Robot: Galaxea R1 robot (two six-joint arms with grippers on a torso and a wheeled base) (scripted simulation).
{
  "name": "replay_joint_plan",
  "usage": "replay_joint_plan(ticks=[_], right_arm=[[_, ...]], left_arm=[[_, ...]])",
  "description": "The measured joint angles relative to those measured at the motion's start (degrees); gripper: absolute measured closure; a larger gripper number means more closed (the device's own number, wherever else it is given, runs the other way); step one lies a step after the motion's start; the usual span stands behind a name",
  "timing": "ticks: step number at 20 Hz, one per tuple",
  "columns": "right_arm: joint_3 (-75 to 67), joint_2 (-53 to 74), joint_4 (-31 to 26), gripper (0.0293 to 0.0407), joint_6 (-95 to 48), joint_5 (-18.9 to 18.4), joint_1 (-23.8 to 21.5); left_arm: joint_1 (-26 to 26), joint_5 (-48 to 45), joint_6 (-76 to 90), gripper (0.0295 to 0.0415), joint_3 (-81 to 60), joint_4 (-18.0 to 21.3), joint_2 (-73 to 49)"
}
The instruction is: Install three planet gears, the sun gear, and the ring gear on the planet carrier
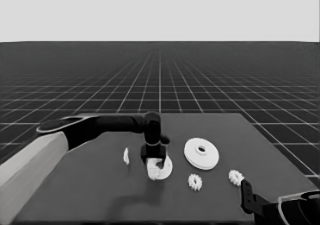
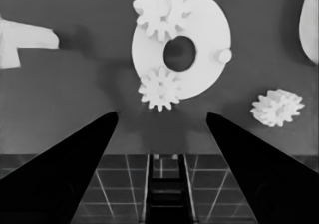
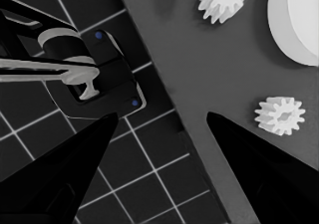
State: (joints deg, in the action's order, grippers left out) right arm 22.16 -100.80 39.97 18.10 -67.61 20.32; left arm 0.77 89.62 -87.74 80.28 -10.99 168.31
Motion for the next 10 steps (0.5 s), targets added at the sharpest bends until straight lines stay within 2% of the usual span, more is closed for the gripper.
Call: replay_joint_plan(ticks=[2, 3, 4, 5, 6, 8, 10], right_arm=[[0.0, 0.0, 0.0, 0.0315, 0.0, 0.0, 0.0], [0.0, 0.0, 0.0, 0.0315, 0.0, 0.0, 0.0], [0.0, 0.0, 0.0, 0.0315, 0.0, 0.0, 0.0], [0.0, 0.0, 0.0, 0.0315, 0.0, 0.0, 0.0], [0.0, 0.0, 0.0, 0.0315, 0.0, 0.0, 0.0], [0.0, 0.0, 0.0, 0.0315, 0.0, 0.0, 0.0], [0.0, 0.0, 0.0, 0.0315, 0.0, 0.0, 0.0]], left_arm=[[-0.1, 0.0, 0.0, 0.0326, 0.0, 0.1, 0.0], [-6.2, -20.5, 27.7, 0.0303, -21.2, -2.7, -15.3], [-12.2, -33.0, 56.3, 0.0301, -35.5, -4.4, -36.8], [-15.7, -40.4, 77.5, 0.0308, -44.0, -5.4, -50.0], [-17.6, -44.7, 90.0, 0.0317, -49.1, -6.0, -57.5], [-19.4, -48.7, 101.7, 0.0324, -53.8, -6.5, -64.3], [-20.0, -50.1, 105.7, 0.0326, -55.5, -6.7, -66.6]])
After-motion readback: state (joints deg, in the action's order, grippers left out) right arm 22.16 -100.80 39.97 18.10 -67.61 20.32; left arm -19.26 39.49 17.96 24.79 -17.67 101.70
